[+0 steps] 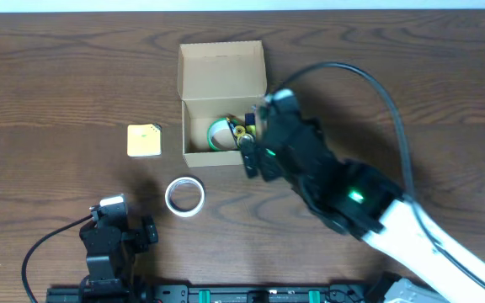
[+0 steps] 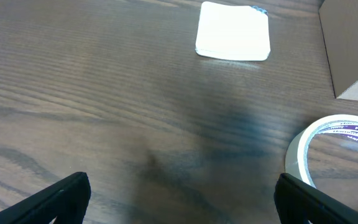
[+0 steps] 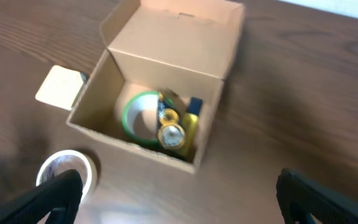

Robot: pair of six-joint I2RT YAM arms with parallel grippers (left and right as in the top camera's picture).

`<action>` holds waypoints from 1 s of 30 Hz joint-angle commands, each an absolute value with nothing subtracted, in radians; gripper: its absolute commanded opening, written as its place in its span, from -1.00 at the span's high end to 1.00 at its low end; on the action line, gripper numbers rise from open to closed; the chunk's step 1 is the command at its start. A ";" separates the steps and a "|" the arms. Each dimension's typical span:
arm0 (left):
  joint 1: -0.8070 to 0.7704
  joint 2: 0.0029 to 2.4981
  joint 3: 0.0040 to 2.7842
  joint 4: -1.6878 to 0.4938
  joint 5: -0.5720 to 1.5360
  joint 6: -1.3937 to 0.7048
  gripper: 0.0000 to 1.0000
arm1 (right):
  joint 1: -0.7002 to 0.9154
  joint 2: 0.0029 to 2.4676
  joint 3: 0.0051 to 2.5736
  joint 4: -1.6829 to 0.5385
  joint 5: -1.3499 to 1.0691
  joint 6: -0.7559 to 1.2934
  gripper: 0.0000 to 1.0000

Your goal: Pack container

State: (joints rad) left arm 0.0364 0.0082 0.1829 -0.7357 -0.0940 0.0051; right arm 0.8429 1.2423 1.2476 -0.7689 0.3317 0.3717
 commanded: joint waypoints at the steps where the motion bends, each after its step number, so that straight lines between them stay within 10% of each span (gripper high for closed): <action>1: 0.032 0.004 0.165 -0.751 -0.108 0.020 -0.90 | 0.844 1.147 1.262 -0.859 0.415 0.396 -0.98; 14: 0.032 0.004 0.165 -0.751 -0.108 0.020 -0.91 | 0.810 0.991 1.214 -1.187 0.438 0.524 -0.98; 30: 0.032 0.004 0.165 -0.751 -0.108 0.020 -0.91 | 0.504 0.350 0.519 -0.908 0.285 0.236 -0.99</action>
State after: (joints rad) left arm 0.0364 0.0086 0.1829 -0.7353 -0.0940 0.0051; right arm 0.5659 0.4137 0.5610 -0.9146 0.3584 0.3527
